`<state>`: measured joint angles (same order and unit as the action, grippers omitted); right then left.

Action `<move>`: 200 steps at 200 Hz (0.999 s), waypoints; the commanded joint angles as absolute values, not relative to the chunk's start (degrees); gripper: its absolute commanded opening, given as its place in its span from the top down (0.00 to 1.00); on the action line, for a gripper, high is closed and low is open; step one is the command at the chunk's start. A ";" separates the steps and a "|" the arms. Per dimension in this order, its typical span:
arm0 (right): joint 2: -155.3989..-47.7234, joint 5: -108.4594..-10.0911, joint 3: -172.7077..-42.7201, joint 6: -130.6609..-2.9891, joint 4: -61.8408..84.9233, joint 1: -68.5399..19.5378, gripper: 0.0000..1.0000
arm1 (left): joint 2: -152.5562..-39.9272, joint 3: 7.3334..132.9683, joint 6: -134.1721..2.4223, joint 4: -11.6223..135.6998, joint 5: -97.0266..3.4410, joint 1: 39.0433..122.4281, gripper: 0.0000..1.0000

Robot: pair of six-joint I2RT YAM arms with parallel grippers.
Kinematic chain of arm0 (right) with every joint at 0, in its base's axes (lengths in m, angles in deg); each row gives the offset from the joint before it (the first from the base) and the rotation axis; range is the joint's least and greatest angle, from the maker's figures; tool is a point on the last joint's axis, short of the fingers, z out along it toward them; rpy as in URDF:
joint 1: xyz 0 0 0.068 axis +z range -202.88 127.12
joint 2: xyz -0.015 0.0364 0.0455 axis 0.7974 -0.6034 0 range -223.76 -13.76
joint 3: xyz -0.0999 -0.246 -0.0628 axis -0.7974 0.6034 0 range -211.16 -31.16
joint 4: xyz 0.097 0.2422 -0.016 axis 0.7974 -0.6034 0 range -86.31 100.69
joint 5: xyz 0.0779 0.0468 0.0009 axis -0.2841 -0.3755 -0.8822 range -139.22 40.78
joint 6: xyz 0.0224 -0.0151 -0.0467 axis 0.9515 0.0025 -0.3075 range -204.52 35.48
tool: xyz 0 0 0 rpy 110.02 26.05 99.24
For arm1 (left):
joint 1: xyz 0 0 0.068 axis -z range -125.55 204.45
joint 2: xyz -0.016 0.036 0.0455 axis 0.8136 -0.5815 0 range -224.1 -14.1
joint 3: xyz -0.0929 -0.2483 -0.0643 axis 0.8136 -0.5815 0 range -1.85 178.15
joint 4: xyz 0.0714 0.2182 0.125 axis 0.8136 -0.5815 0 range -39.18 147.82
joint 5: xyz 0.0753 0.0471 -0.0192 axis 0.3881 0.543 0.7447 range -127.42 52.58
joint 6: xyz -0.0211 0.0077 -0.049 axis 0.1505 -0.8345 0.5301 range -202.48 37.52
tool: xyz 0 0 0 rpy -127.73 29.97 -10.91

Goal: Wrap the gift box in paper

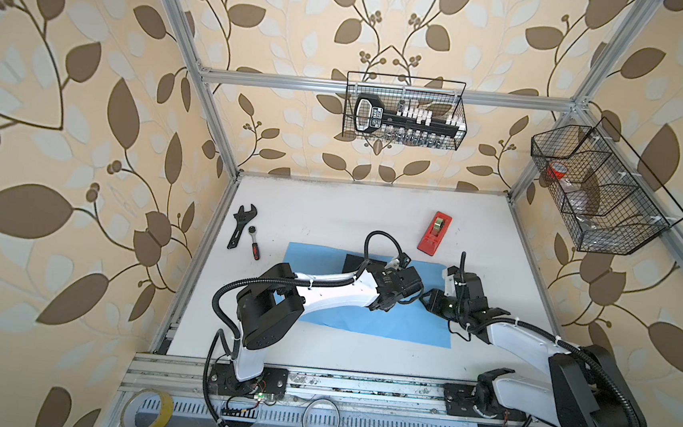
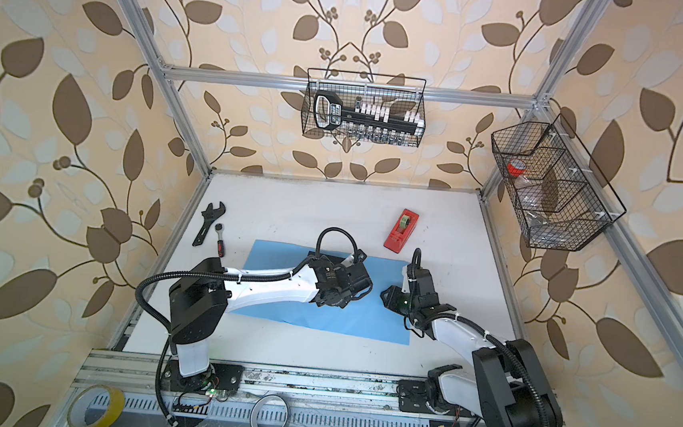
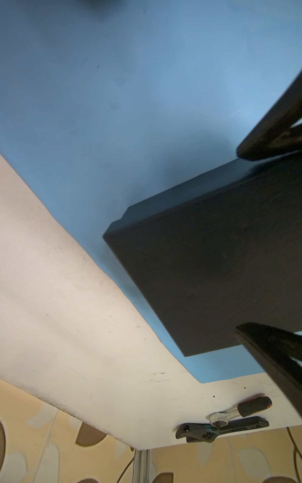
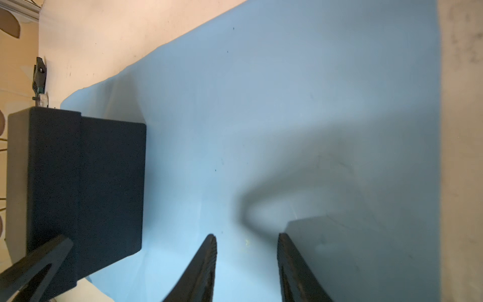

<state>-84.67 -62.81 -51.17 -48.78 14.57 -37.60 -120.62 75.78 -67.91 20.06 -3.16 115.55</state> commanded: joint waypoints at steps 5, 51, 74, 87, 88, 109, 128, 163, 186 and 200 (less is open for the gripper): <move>-83.13 -64.08 -51.54 -49.58 13.29 -37.84 0.57 | -114.15 74.58 -65.90 21.34 -6.58 115.62 0.01; -77.01 -54.61 -54.94 -51.95 4.09 -37.80 0.35 | -104.94 68.58 -62.79 27.46 -17.07 112.69 0.01; -77.28 -50.80 -56.37 -51.30 1.65 -37.94 0.22 | -99.41 62.16 -58.24 33.33 -32.44 104.67 0.04; -77.25 -48.62 -57.06 -51.14 0.78 -37.92 0.18 | -97.19 58.58 -56.15 36.24 -38.75 100.67 0.06; -77.28 -48.35 -57.12 -51.18 0.72 -37.93 0.18 | -97.13 58.38 -56.04 36.31 -38.92 100.45 0.06; -78.05 -45.54 -58.72 -51.99 -0.03 -37.86 0.13 | -91.83 54.75 -54.51 36.04 -38.10 96.30 0.07; -79.65 -47.98 -59.12 -52.11 1.59 -37.52 0.12 | -89.92 50.51 -52.20 37.99 -43.11 90.34 0.08; -83.29 -48.15 -58.85 -51.94 3.62 -33.91 0.14 | -91.88 46.16 -48.73 43.15 -53.96 86.97 0.09; -85.23 -49.26 -58.09 -51.78 4.94 -33.90 0.18 | -93.52 45.21 -47.44 45.09 -56.86 87.05 0.11; -85.67 -49.83 -57.80 -51.65 5.68 -33.84 0.19 | -93.55 44.75 -47.09 45.57 -57.68 87.02 0.11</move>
<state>-84.74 -49.06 -57.88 -51.33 3.75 -34.03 -93.49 45.57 -49.55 41.48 -51.97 86.76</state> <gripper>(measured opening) 0.817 0.894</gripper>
